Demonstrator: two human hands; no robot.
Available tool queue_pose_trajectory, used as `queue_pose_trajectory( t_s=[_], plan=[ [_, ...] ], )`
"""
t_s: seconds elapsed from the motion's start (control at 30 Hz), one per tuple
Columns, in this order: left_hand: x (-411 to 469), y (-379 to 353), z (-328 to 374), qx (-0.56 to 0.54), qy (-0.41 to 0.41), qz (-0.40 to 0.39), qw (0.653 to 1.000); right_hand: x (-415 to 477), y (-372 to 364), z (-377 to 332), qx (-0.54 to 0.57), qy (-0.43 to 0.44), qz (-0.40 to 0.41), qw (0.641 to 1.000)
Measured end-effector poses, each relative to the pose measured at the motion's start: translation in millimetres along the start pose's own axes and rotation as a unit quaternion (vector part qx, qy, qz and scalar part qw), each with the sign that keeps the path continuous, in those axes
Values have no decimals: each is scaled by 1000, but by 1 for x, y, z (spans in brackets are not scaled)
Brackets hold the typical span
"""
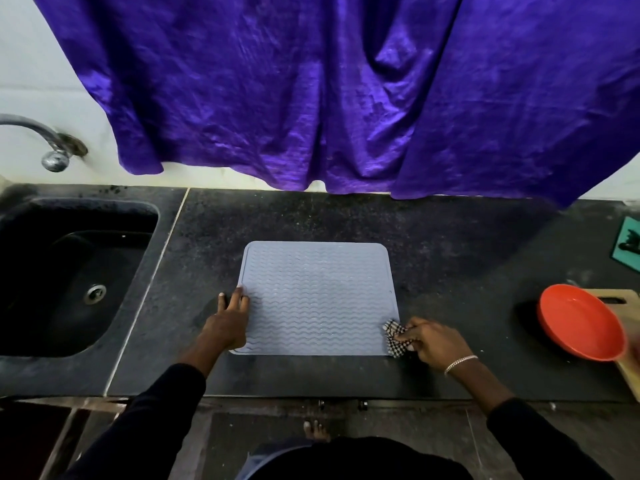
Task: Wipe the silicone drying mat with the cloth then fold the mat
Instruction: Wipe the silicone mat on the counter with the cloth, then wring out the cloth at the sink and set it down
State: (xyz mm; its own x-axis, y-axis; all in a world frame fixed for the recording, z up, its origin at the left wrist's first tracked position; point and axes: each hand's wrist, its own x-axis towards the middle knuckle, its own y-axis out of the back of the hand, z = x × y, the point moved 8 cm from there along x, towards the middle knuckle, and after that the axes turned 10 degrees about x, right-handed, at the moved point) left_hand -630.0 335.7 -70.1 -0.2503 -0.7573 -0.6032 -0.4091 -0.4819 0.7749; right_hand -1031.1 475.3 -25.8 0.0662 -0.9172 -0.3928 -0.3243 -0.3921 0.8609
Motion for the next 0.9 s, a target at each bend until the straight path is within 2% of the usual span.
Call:
queue_pose_trajectory(
  t_s=[0.13,0.2,0.43,0.53,0.6,0.67,0.73,0.83,0.9],
  plan=[
    [-4,2,-1,-18,11,-8,1000,10,16,-6,-46,0,-12,999],
    [-6,3,-1,-15,10,-5,1000,15,24,-13,-33,4,-4,999],
    [-9,15,-8,-46,3,20,999,33,48,-57,140,50,45,988],
    [-16,45,-7,-62,11,92,994,37,61,-84,197,81,59,975],
    [-26,71,0,-124,13,159,979,40,71,-104,230,105,67,965],
    [-38,96,12,-233,-5,212,949,42,81,-123,262,131,70,954],
    [-49,108,27,-402,-32,192,895,44,89,-143,283,153,66,945],
    [-61,108,61,-664,-91,56,740,48,99,-172,295,190,57,935],
    [-67,111,76,-741,-129,9,659,50,103,-189,303,213,42,928]
  ],
)
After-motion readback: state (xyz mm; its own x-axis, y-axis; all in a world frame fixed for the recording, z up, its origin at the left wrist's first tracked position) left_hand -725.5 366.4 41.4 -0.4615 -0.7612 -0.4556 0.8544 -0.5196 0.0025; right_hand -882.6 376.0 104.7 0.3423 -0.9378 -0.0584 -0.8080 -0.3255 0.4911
